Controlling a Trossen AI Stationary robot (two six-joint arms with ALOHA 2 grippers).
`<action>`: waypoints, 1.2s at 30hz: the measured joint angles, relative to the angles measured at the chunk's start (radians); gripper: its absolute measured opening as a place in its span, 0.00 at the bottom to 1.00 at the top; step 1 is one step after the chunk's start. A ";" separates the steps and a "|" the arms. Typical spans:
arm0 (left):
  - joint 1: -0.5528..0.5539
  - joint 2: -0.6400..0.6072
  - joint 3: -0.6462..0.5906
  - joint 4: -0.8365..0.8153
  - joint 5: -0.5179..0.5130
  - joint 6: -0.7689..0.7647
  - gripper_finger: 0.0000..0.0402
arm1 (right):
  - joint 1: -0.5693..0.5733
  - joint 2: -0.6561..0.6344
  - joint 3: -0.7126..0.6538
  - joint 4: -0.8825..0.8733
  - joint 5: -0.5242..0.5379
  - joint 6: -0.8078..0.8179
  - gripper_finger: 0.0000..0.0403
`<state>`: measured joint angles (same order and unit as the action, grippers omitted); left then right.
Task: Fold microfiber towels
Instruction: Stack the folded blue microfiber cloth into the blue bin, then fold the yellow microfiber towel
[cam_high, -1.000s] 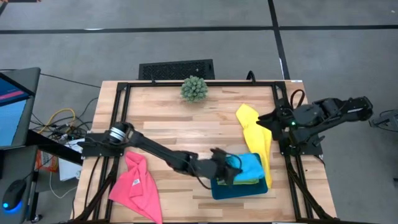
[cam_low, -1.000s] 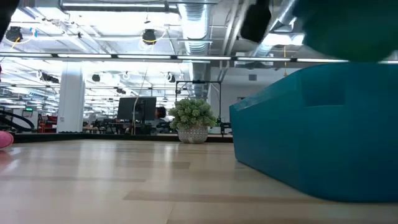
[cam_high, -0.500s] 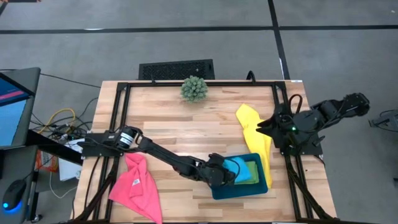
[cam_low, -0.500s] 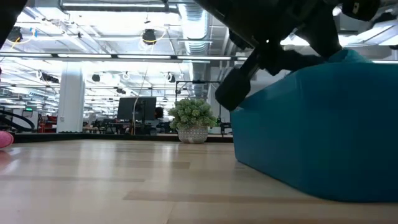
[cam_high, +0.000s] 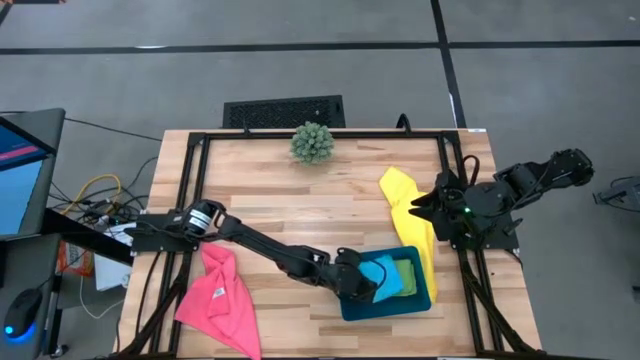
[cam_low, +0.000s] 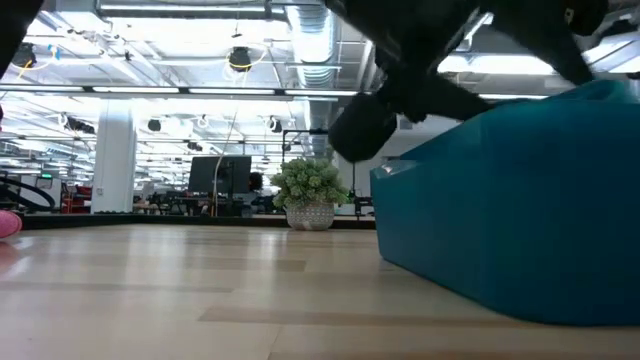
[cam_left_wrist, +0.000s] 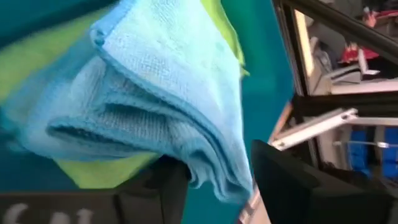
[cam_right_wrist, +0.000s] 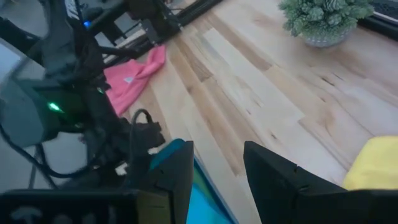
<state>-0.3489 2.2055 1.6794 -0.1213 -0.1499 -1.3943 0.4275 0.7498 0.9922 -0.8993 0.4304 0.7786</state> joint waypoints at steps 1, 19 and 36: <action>0.000 -0.008 0.000 -0.005 0.007 -0.003 0.42 | 0.000 0.000 0.000 -0.001 0.000 -0.001 0.41; -0.015 -0.150 0.000 -0.216 -0.017 0.189 0.45 | 0.074 0.031 0.001 -0.026 0.006 0.013 0.41; 0.246 -0.238 0.000 -0.286 0.070 0.676 0.43 | -0.070 0.264 -0.118 -0.431 0.179 0.395 0.41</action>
<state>-0.1025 1.9671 1.6798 -0.4075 -0.0803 -0.7187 0.3575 1.0134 0.8739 -1.3299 0.6090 1.1737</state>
